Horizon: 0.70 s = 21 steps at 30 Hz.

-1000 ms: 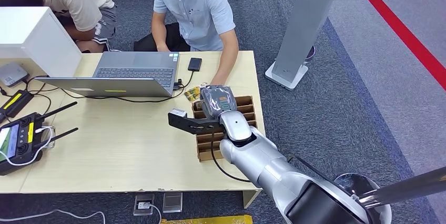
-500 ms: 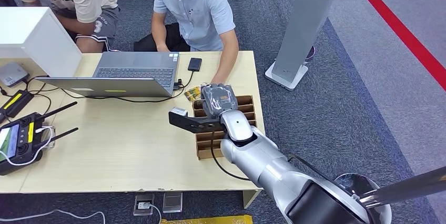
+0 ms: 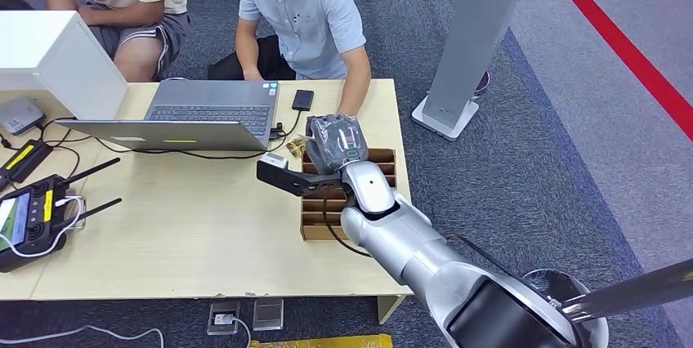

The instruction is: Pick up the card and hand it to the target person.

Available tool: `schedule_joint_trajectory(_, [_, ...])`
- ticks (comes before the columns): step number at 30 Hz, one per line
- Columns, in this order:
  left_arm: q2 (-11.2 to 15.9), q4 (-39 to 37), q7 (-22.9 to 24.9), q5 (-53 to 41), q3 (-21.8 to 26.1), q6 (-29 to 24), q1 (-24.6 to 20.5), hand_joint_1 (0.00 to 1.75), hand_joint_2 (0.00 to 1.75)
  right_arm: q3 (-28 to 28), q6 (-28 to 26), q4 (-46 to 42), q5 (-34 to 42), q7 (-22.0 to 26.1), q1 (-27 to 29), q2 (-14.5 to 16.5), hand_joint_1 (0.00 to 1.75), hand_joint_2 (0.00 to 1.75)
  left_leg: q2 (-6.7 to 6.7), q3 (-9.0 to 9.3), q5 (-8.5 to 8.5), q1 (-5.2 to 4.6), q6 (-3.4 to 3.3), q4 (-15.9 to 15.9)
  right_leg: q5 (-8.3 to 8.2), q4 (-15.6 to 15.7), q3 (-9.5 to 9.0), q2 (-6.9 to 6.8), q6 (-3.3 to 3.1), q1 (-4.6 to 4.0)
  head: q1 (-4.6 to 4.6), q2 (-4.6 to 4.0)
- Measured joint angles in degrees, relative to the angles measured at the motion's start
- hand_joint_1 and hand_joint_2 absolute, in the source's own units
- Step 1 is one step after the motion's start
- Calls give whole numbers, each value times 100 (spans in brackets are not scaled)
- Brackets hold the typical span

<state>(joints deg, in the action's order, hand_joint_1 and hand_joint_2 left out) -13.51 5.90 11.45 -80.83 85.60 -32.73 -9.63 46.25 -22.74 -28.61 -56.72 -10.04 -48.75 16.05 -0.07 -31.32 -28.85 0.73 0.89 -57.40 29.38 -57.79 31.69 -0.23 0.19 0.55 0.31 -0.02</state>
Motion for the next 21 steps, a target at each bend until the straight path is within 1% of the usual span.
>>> schedule_joint_trajectory(8, [0,0,-58,92,2,-10,6,0,0,-172,-3,-595,69,13,-103,-128,175,175,0,-1,0,0,0,0,0,0,1,0,0,0,1,0])
schedule_joint_trajectory(13, [0,0,-73,100,3,-9,5,0,0,-292,76,-1078,28,-57,-215,-249,175,175,0,-1,0,0,0,0,0,0,2,0,0,0,0,0])
schedule_joint_trajectory(17, [0,0,-84,71,1,8,6,0,0,-350,158,-1256,2,-92,-278,-313,175,175,0,-1,0,0,0,0,0,0,2,0,0,0,0,0])
schedule_joint_trajectory(21, [0,0,-87,-5,0,39,6,0,0,-409,132,-1293,-25,34,-379,-368,175,175,0,-1,0,0,0,0,0,0,1,0,0,0,-1,0])
